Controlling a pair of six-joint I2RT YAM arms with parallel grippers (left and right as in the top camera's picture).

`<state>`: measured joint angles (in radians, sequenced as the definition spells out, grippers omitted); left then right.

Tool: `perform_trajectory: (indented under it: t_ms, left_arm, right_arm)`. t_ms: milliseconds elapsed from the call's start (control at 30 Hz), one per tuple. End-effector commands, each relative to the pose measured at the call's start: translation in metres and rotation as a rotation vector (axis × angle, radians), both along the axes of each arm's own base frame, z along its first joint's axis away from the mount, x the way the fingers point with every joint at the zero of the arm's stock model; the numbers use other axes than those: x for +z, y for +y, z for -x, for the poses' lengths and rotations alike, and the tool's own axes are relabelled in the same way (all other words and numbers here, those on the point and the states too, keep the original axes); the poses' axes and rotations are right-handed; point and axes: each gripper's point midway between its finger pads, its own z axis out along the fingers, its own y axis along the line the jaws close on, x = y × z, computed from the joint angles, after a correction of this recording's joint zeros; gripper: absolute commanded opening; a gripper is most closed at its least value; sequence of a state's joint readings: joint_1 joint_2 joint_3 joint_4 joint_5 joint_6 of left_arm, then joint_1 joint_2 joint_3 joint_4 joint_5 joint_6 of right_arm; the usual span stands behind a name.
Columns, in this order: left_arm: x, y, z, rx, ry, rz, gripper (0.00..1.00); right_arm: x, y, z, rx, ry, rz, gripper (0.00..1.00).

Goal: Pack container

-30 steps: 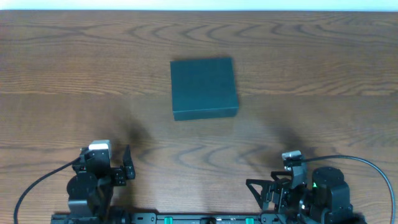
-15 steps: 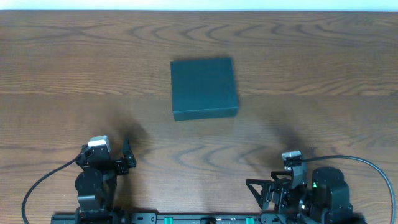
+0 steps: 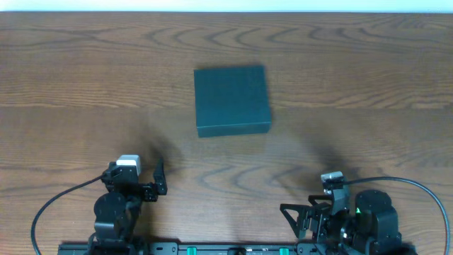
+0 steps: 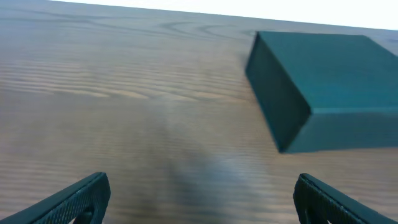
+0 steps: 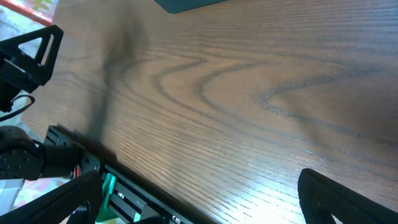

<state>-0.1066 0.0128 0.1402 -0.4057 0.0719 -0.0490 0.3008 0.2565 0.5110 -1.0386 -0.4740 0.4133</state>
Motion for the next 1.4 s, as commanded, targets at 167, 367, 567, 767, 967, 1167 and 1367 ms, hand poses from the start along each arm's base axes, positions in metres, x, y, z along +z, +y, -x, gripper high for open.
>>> perform_trajectory:
  t_ms: [167, 367, 567, 767, 967, 1167, 1367]
  left_arm:
    - [-0.008, -0.003, 0.000, -0.013, 0.011, 0.004, 0.95]
    - [-0.008, -0.003, 0.000, -0.013, 0.011, 0.004, 0.95]
    - [-0.008, -0.003, 0.000, -0.014, 0.011, 0.004, 0.95]
    - [-0.008, -0.003, 0.000, -0.013, 0.011, 0.004, 0.95]
    - [-0.008, -0.003, 0.000, -0.014, 0.011, 0.004, 0.95]
    - [-0.008, -0.003, 0.000, -0.013, 0.011, 0.004, 0.95]
    - [-0.008, -0.003, 0.000, -0.014, 0.011, 0.004, 0.95]
  right_arm:
    - [-0.001, 0.001, 0.002, 0.002, 0.004, -0.005, 0.99]
    - [-0.001, 0.001, 0.002, 0.002, 0.004, -0.005, 0.99]
    - [-0.002, 0.001, 0.001, 0.003, 0.003, -0.003, 0.99]
    - [-0.008, -0.020, -0.013, -0.087, -0.045, 0.109, 0.99]
    - [0.002, -0.027, -0.037, -0.073, -0.291, 0.191, 0.99]
    - [-0.008, -0.023, -0.049, 0.025, -0.510, 0.281, 0.99]
    - [-0.043, -0.024, -0.058, 0.070, -0.542, 0.363, 0.99]
